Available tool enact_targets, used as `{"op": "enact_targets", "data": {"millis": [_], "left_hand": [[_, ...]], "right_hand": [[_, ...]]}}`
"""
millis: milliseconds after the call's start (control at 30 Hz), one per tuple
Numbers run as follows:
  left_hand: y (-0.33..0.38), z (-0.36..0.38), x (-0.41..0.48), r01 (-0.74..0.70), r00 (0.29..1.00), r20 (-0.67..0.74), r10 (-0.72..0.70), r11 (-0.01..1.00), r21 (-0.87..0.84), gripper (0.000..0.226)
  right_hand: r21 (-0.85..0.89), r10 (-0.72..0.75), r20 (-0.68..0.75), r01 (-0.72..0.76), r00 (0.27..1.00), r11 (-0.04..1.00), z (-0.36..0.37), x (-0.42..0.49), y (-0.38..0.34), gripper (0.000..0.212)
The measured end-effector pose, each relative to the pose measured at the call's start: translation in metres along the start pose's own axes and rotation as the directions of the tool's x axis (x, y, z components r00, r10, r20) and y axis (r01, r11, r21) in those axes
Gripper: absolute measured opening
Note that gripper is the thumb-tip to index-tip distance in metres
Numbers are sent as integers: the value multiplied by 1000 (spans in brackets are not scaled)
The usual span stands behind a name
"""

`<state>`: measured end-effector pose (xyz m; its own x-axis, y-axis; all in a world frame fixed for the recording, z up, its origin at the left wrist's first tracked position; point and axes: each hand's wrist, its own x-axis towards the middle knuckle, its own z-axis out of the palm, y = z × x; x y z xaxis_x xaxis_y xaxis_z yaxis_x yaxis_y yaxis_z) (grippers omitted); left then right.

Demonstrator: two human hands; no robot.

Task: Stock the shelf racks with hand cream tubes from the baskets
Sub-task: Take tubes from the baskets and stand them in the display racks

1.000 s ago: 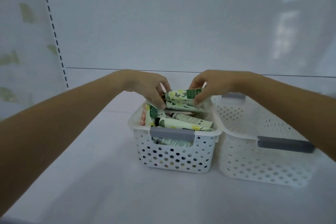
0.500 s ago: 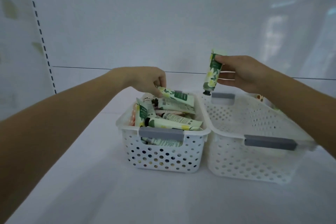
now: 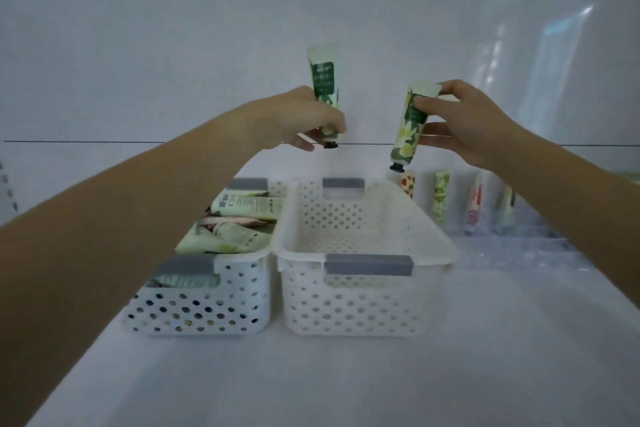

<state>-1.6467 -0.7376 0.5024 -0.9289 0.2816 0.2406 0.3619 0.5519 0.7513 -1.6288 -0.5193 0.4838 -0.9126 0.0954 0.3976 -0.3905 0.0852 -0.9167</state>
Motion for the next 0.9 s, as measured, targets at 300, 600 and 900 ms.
{"op": "enact_targets", "data": {"millis": [300, 600, 900], "left_hand": [[98, 130, 34, 59, 998, 39, -51, 966, -251, 9], [115, 243, 57, 176, 980, -22, -199, 908, -381, 12], [67, 299, 45, -36, 970, -240, -49, 940, -340, 15]], "right_hand": [[-343, -57, -127, 10, 990, 939, -156, 2, 8, 21], [-807, -225, 63, 182, 972, 562, -216, 24, 52, 19], [-797, -130, 122, 175, 984, 578, -224, 40, 81, 25]]}}
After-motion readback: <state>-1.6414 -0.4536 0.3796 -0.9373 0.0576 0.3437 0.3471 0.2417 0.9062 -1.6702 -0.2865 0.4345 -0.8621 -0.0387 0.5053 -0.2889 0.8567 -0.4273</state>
